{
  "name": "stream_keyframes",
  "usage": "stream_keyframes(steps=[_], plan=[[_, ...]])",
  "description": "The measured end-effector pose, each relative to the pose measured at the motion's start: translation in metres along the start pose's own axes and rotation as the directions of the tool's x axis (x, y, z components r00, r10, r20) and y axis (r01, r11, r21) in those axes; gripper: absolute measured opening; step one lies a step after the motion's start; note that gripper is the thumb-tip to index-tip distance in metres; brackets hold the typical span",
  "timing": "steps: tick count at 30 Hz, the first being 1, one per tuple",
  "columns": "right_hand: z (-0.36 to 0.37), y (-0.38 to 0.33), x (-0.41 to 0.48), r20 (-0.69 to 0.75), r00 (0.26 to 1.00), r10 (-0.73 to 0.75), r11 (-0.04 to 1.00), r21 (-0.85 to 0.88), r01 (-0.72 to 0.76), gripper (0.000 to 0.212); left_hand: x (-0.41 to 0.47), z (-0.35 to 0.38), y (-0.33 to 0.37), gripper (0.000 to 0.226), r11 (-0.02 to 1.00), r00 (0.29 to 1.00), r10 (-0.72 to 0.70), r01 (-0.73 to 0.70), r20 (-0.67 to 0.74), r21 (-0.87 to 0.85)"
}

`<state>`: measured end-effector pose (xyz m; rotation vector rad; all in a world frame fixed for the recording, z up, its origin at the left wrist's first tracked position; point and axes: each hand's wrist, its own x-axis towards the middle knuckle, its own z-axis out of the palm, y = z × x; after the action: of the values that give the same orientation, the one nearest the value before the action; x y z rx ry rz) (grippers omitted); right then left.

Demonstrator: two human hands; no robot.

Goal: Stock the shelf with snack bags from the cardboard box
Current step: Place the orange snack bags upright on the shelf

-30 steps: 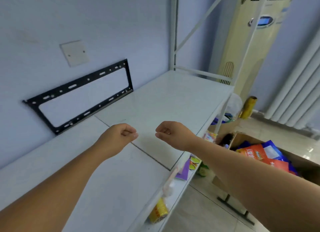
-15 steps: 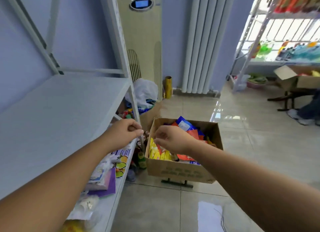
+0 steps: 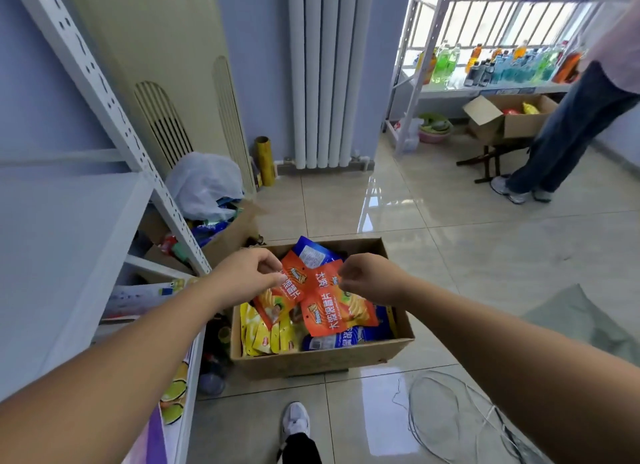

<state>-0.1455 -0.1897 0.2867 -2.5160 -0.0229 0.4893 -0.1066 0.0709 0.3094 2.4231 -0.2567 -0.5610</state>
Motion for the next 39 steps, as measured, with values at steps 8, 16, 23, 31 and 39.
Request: stream_keyframes(steps=[8,16,23,31,39], plan=[[-0.002,0.017,0.092,0.091,0.982,0.165,0.984,-0.089,-0.157,0.025,0.096,-0.026,-0.054,0.026,0.996,0.989,-0.092,0.09,0.118,0.027],[0.019,0.062,0.149,0.205,0.943,0.262,0.949,-0.23,-0.214,0.034,0.174,-0.007,-0.1,0.023,0.985,0.959,-0.17,0.164,0.227,0.046],[0.058,0.111,0.227,0.344,0.912,0.223,0.928,-0.363,-0.089,0.038,0.251,0.049,-0.153,0.027,0.973,0.929,-0.221,0.191,0.297,0.129],[0.117,0.164,0.299,0.452,0.869,0.202,0.893,-0.449,0.026,0.043,0.329,0.119,-0.205,0.068,0.956,0.924,-0.232,0.158,0.305,0.248],[0.165,0.203,0.332,0.525,0.818,0.233,0.89,-0.454,0.038,0.039,0.362,0.176,-0.255,0.067,0.947,0.918,-0.289,0.232,0.273,0.223]])
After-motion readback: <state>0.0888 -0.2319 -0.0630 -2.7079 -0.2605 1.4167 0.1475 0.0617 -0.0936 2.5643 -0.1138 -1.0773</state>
